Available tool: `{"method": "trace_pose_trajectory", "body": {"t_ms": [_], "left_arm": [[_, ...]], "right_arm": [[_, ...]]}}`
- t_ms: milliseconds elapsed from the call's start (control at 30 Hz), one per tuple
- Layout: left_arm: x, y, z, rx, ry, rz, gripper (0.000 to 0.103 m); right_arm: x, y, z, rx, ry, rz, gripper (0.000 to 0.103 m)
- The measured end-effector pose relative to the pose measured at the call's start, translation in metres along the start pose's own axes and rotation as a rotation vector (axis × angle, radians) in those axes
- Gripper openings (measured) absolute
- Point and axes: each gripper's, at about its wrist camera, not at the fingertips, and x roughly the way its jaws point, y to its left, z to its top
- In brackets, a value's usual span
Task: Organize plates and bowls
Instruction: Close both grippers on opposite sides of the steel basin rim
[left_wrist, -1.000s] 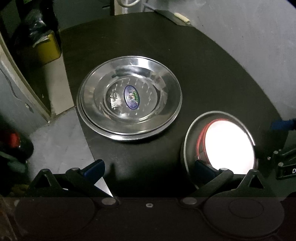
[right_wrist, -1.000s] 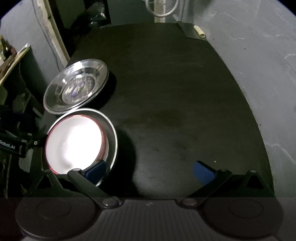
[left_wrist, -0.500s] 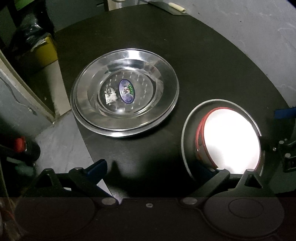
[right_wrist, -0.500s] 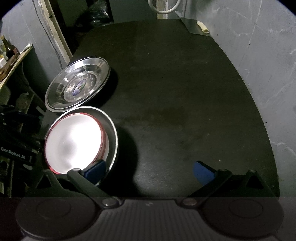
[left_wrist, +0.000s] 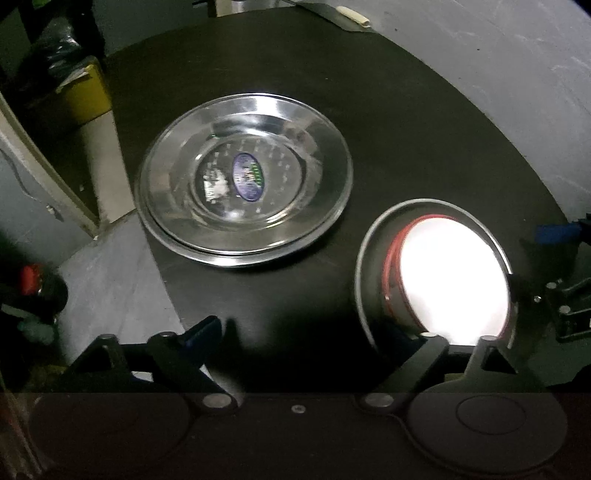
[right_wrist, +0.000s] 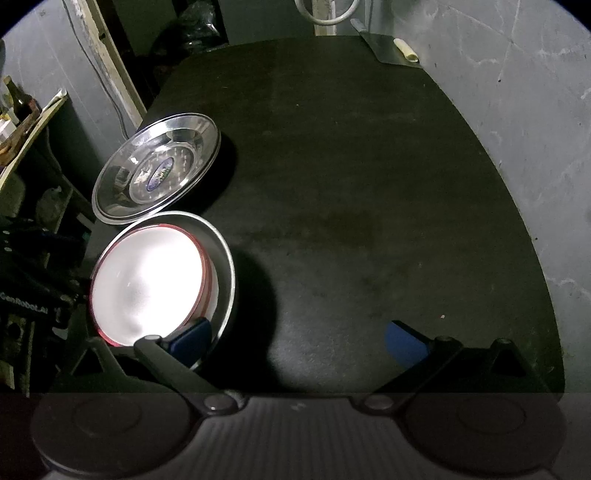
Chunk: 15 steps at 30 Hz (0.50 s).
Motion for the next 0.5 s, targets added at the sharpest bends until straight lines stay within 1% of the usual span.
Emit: {"method": "trace_pose_trajectory", "body": {"t_ms": [33, 100, 200, 267, 300, 367, 400, 433, 467, 500], "left_arm": [[-0.0005, -0.0010, 0.0002, 0.005, -0.002, -0.010, 0.082], [-0.0013, -0.0015, 0.0011, 0.008, -0.004, -0.019, 0.078], [-0.0022, 0.0004, 0.0016, -0.010, 0.000, -0.056, 0.068], [-0.0030, 0.0008, 0.0011, -0.025, -0.003, -0.088, 0.054], [-0.0036, 0.0013, 0.0010, -0.033, -0.005, -0.105, 0.050], [-0.0044, 0.0035, 0.0014, -0.060, -0.010, -0.149, 0.031], [-0.0040, 0.0048, 0.0024, -0.073, -0.011, -0.167, 0.027], [-0.0038, 0.0054, 0.0031, -0.084, -0.010, -0.186, 0.018], [-0.0034, 0.0055, 0.0037, -0.090, -0.009, -0.199, 0.012], [-0.0034, 0.0048, 0.0040, -0.093, -0.009, -0.204, 0.011]], "right_arm": [[-0.0005, -0.0001, -0.0002, -0.001, -0.003, 0.006, 0.099], [-0.0018, -0.0002, -0.0004, -0.005, -0.008, 0.020, 0.095], [-0.0028, -0.0022, -0.0012, 0.002, -0.008, 0.038, 0.093], [-0.0037, -0.0033, -0.0021, 0.008, -0.005, 0.056, 0.092], [-0.0041, -0.0043, -0.0025, 0.012, -0.001, 0.067, 0.091], [-0.0037, -0.0055, -0.0028, 0.021, 0.013, 0.103, 0.087], [-0.0036, -0.0061, -0.0029, 0.023, 0.020, 0.126, 0.083], [-0.0031, -0.0062, -0.0028, 0.022, 0.028, 0.151, 0.082], [-0.0029, -0.0054, -0.0029, 0.018, 0.035, 0.167, 0.079], [-0.0029, -0.0045, -0.0029, 0.014, 0.038, 0.177, 0.078]]}}
